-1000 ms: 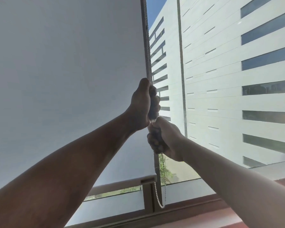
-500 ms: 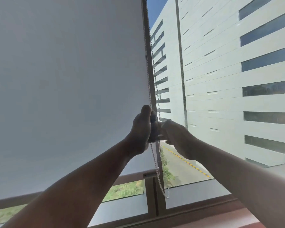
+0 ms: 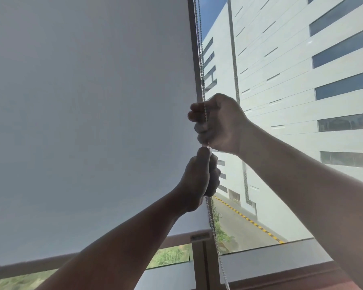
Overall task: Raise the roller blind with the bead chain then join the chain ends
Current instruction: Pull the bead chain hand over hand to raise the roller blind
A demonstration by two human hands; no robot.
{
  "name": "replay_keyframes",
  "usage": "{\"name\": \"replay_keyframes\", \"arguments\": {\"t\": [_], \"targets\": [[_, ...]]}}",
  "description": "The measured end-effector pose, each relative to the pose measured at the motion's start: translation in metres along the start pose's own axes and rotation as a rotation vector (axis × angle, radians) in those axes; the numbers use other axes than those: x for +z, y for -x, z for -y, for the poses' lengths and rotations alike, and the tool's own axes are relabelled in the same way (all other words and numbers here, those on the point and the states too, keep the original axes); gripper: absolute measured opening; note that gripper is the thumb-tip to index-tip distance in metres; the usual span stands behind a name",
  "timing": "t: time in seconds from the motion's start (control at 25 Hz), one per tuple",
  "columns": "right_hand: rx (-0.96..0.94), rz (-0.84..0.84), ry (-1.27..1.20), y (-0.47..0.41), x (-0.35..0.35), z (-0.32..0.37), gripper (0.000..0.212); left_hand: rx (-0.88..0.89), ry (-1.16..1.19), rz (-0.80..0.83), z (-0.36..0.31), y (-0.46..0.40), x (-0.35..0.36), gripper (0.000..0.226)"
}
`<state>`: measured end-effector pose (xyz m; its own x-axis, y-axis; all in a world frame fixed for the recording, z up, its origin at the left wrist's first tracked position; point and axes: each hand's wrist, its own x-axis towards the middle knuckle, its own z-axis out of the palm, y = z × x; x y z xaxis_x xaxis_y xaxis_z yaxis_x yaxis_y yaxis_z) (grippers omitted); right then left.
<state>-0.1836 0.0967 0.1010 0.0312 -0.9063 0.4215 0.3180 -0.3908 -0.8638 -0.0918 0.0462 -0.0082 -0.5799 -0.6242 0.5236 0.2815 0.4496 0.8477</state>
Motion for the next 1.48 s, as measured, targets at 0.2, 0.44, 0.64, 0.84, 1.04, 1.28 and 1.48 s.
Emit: {"name": "replay_keyframes", "arguments": {"t": [0.2,0.44,0.64,0.84,1.04,1.28,1.48], "targets": [[0.013,-0.091,0.052,-0.003,0.005,-0.004,0.029,0.006,-0.023,-0.016,0.001,0.001,-0.001,0.042],[0.029,-0.153,0.121,-0.005,-0.001,-0.023,0.017,0.013,-0.034,-0.018,0.019,0.011,0.0,0.038],[0.089,-0.185,0.155,0.003,-0.021,-0.068,0.02,-0.177,-0.022,0.092,0.053,0.027,-0.01,0.042],[0.134,-0.219,0.136,0.013,-0.04,-0.099,0.025,-0.417,-0.347,0.213,0.047,0.031,-0.034,0.048],[0.143,-0.2,0.151,0.02,-0.044,-0.095,0.032,-0.118,-0.256,-0.056,-0.039,-0.017,-0.038,0.047],[0.131,-0.146,0.12,0.032,-0.032,-0.091,0.032,-0.108,0.155,-0.025,-0.103,-0.048,-0.006,0.047],[0.099,-0.168,0.14,0.041,-0.032,-0.089,0.038,-0.105,0.208,0.095,-0.098,-0.045,-0.002,0.053]]}}
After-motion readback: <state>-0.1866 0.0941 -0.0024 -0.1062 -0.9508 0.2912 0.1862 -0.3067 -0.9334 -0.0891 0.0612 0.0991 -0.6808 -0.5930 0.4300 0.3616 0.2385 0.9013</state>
